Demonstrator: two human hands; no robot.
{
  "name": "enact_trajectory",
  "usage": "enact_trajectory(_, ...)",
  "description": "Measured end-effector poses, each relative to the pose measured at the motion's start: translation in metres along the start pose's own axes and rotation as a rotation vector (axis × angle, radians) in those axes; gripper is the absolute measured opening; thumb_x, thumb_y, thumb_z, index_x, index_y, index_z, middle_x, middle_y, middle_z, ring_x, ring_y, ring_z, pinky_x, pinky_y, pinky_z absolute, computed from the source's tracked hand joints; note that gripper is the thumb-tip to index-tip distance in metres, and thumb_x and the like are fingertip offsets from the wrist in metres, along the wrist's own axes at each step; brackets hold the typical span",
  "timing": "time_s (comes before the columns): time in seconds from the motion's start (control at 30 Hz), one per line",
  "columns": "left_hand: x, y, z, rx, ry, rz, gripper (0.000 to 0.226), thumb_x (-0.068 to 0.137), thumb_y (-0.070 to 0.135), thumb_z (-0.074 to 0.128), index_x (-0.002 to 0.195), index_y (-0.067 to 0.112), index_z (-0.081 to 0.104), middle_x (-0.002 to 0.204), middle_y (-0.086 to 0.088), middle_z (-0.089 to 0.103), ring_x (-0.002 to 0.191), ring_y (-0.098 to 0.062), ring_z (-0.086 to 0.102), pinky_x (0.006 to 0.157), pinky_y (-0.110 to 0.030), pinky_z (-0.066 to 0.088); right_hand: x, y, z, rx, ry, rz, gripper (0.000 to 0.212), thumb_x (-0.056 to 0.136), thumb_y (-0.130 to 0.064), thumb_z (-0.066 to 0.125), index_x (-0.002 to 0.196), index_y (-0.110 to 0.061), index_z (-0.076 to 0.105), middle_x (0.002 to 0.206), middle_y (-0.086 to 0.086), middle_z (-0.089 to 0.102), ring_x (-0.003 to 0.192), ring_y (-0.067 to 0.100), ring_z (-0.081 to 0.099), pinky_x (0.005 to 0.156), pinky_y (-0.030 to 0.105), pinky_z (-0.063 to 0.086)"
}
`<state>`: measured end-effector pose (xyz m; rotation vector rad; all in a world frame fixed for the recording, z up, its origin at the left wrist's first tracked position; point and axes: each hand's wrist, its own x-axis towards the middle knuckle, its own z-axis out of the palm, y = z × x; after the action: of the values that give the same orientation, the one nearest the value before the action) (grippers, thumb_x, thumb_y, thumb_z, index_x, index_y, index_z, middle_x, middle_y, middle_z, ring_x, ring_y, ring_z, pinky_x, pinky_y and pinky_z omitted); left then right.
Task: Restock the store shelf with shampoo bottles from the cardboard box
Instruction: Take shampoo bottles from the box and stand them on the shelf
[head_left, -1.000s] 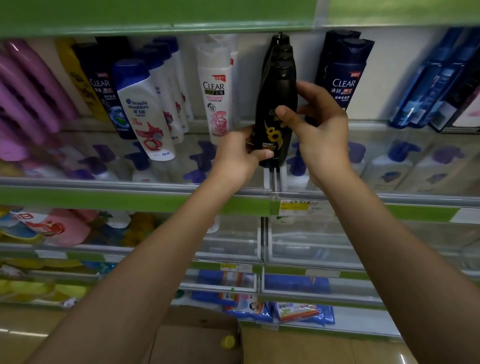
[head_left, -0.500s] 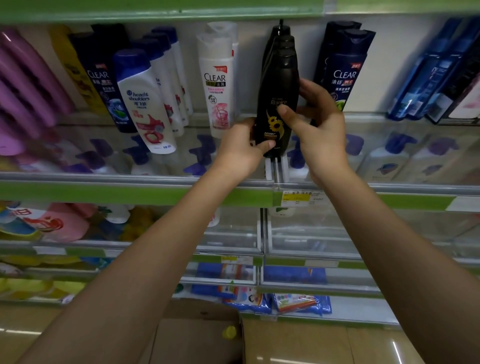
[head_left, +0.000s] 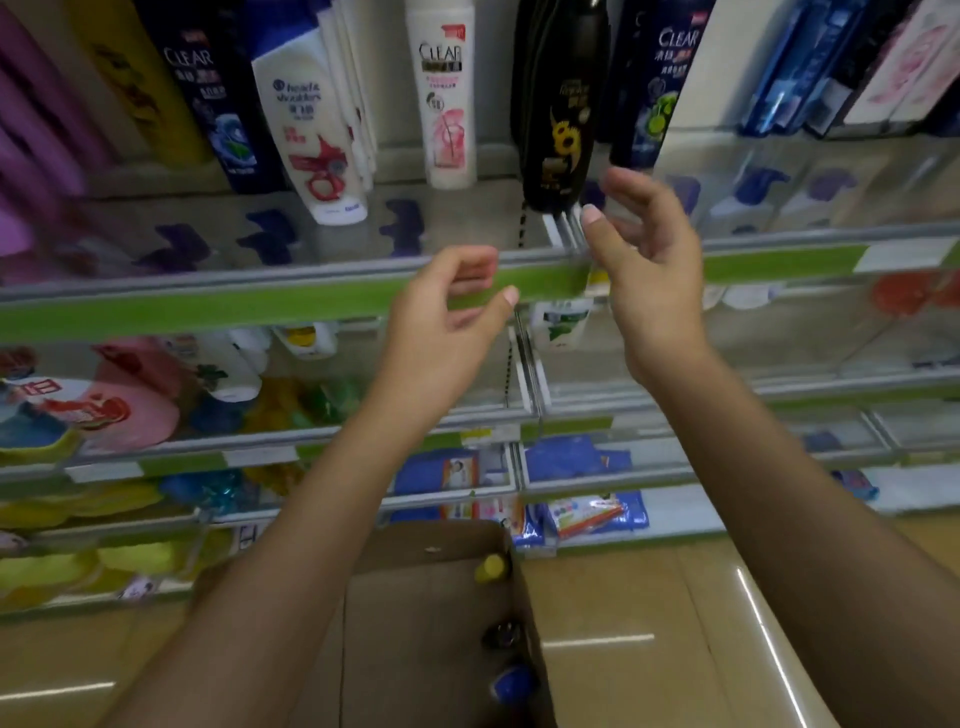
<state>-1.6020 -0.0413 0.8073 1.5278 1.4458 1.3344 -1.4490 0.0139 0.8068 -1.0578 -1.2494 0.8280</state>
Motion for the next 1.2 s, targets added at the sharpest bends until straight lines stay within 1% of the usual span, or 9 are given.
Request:
enact_trajectory(0.13, -0.055, -0.045, -0.022, -0.009, -0.092, -0.079, 0.026, 0.087, 0.013, 0.067, 0.109, 0.021, 0.057, 0.105, 0.008, 0.061, 0.100, -0.004, 0.060, 0.081, -0.009, 0.048, -0.069, 0.017, 0.021, 0.008, 0.014, 0.043, 0.025, 0.092, -0.011, 0.061, 0.115, -0.020, 0.060, 0.120, -0.004, 0.062, 0.093, 0.005, 0.059, 0.091, 0.032, 0.052)
enact_trajectory(0.3, -0.122, -0.109, -0.060, 0.040, -0.199, -0.227, 0.027, 0.085, 0.010, 0.068, 0.111, 0.012, 0.059, 0.103, 0.006, 0.062, 0.091, 0.004, 0.059, 0.073, -0.005, 0.047, -0.160, 0.056, 0.052, 0.013, 0.002, 0.201, 0.025, 0.091, -0.010, 0.060, 0.106, -0.029, 0.064, 0.111, -0.005, 0.066, 0.097, 0.013, 0.061, 0.091, 0.043, 0.052)
enact_trajectory(0.43, -0.168, -0.147, -0.084, 0.056, -0.255, -0.312, 0.024, 0.085, 0.009, 0.068, 0.107, 0.016, 0.059, 0.104, 0.005, 0.063, 0.095, -0.006, 0.061, 0.076, -0.011, 0.048, -0.223, 0.085, 0.068, 0.001, 0.007, 0.329, 0.027, 0.092, -0.001, 0.058, 0.111, -0.019, 0.064, 0.111, 0.001, 0.067, 0.100, 0.012, 0.062, 0.093, 0.044, 0.052)
enact_trajectory(0.53, -0.194, -0.168, -0.085, 0.081, -0.338, -0.370, 0.026, 0.085, 0.009, 0.067, 0.110, 0.015, 0.060, 0.108, 0.003, 0.064, 0.100, -0.009, 0.062, 0.080, -0.014, 0.048, -0.255, 0.103, 0.070, -0.030, 0.019, 0.419, 0.029, 0.091, -0.002, 0.059, 0.110, -0.023, 0.065, 0.109, -0.004, 0.068, 0.103, 0.011, 0.063, 0.095, 0.046, 0.051)
enact_trajectory(0.67, -0.221, -0.198, -0.069, 0.110, -0.438, -0.461, 0.026, 0.087, 0.015, 0.066, 0.111, 0.023, 0.059, 0.109, 0.005, 0.064, 0.104, -0.008, 0.060, 0.089, -0.025, 0.050, -0.287, 0.126, 0.061, -0.042, 0.045, 0.513, 0.029, 0.092, 0.000, 0.056, 0.110, -0.020, 0.066, 0.107, -0.004, 0.068, 0.105, 0.014, 0.064, 0.096, 0.045, 0.051)
enact_trajectory(0.83, -0.247, -0.230, -0.029, 0.148, -0.520, -0.604, 0.031, 0.088, 0.015, 0.064, 0.118, 0.018, 0.058, 0.115, 0.002, 0.063, 0.108, -0.011, 0.058, 0.096, -0.031, 0.048, -0.311, 0.160, 0.033, -0.094, 0.069, 0.632, 0.026, 0.093, -0.004, 0.058, 0.115, -0.015, 0.066, 0.110, 0.001, 0.069, 0.105, 0.012, 0.064, 0.097, 0.044, 0.051)
enact_trajectory(0.9, -0.257, -0.244, -0.011, 0.181, -0.588, -0.669, 0.034, 0.089, 0.017, 0.062, 0.121, 0.021, 0.056, 0.116, 0.004, 0.061, 0.108, -0.008, 0.057, 0.093, -0.028, 0.048, -0.319, 0.173, 0.020, -0.098, 0.103, 0.684, 0.025, 0.093, -0.005, 0.059, 0.115, -0.014, 0.066, 0.107, -0.001, 0.069, 0.102, 0.010, 0.065, 0.096, 0.042, 0.052)
enact_trajectory(1.03, -0.271, -0.271, 0.022, 0.193, -0.618, -0.747, 0.033, 0.089, 0.023, 0.063, 0.120, 0.025, 0.054, 0.105, 0.016, 0.056, 0.098, -0.001, 0.053, 0.075, -0.013, 0.041, -0.330, 0.194, -0.002, -0.077, 0.133, 0.751, 0.026, 0.092, -0.001, 0.057, 0.114, -0.012, 0.066, 0.108, 0.005, 0.068, 0.106, 0.023, 0.064, 0.094, 0.046, 0.053)
enact_trajectory(1.2, -0.285, -0.297, 0.063, 0.215, -0.643, -0.759, 0.028, 0.086, 0.020, 0.065, 0.106, 0.034, 0.050, 0.092, 0.020, 0.056, 0.087, 0.005, 0.054, 0.070, -0.012, 0.039, -0.334, 0.215, -0.032, -0.121, 0.149, 0.869, 0.033, 0.092, 0.003, 0.051, 0.117, -0.014, 0.065, 0.111, 0.002, 0.066, 0.106, 0.021, 0.063, 0.091, 0.037, 0.055)
